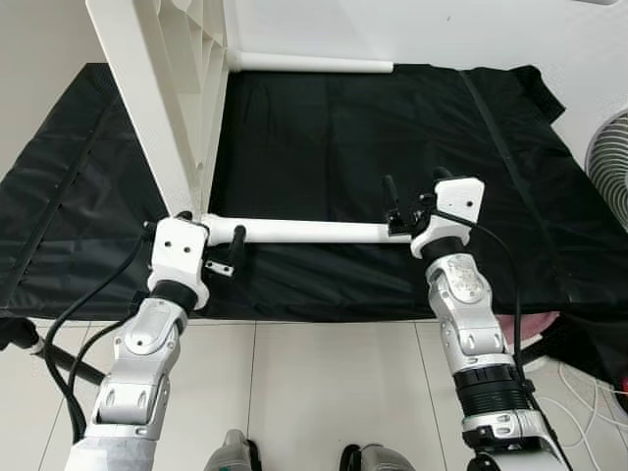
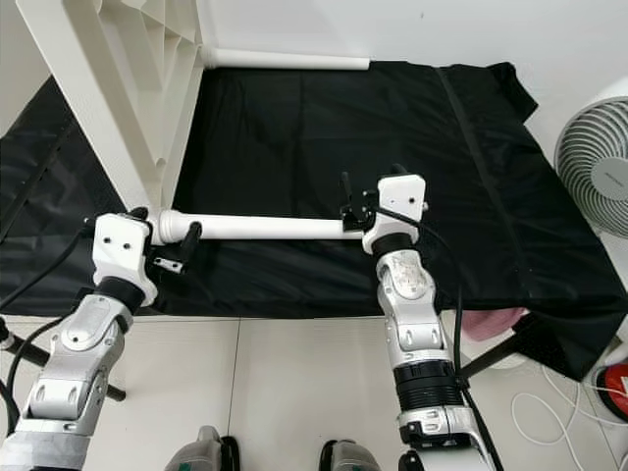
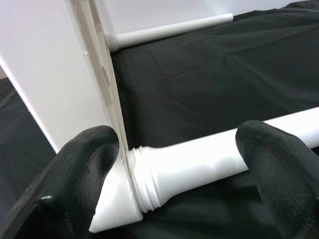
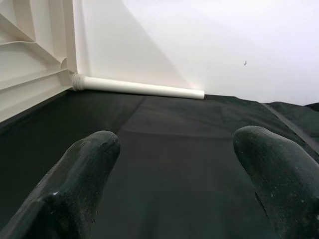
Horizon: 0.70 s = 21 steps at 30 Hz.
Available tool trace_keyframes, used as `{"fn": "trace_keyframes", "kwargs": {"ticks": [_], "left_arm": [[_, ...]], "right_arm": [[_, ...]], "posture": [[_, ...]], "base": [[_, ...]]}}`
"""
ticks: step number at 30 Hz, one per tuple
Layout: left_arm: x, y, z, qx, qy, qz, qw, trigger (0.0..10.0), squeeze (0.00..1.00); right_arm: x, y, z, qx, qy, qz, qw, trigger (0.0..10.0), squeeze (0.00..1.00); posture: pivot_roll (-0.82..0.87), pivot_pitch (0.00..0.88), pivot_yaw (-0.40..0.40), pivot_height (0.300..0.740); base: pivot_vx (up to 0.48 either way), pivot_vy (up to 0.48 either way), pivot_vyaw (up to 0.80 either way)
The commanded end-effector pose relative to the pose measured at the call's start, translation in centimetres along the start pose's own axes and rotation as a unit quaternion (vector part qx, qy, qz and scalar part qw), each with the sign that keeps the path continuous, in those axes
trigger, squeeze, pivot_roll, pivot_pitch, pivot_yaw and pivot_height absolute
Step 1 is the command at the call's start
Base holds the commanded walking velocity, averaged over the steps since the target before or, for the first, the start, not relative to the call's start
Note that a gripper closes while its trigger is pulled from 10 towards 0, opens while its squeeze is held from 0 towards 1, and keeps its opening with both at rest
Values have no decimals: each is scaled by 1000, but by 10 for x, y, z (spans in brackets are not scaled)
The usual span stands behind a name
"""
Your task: Building children table
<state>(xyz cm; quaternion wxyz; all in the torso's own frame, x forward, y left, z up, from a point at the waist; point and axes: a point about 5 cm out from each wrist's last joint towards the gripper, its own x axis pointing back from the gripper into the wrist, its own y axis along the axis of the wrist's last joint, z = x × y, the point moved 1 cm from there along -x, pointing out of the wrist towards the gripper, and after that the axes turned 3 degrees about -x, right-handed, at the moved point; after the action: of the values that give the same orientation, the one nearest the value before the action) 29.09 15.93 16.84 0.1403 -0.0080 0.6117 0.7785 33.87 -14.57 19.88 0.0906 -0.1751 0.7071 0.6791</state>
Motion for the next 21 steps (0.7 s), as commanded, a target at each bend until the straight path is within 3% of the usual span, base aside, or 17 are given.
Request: {"fn": "trace_keyframes", "kwargs": {"ticks": [1, 21], "left_arm": [[-1, -1, 1, -3, 16, 0, 1000, 10000, 0], [-6, -1, 0, -1, 15, 0, 1000, 10000, 0]], "right_arm": [[3, -3, -2, -4, -6, 8, 1000, 10000, 0], [4, -2, -1, -6, -12, 8, 1000, 10000, 0]], "posture": [[-36, 127, 7, 740], [-46, 124, 13, 740]], "base": [[0, 0, 0], [0, 0, 0]]}}
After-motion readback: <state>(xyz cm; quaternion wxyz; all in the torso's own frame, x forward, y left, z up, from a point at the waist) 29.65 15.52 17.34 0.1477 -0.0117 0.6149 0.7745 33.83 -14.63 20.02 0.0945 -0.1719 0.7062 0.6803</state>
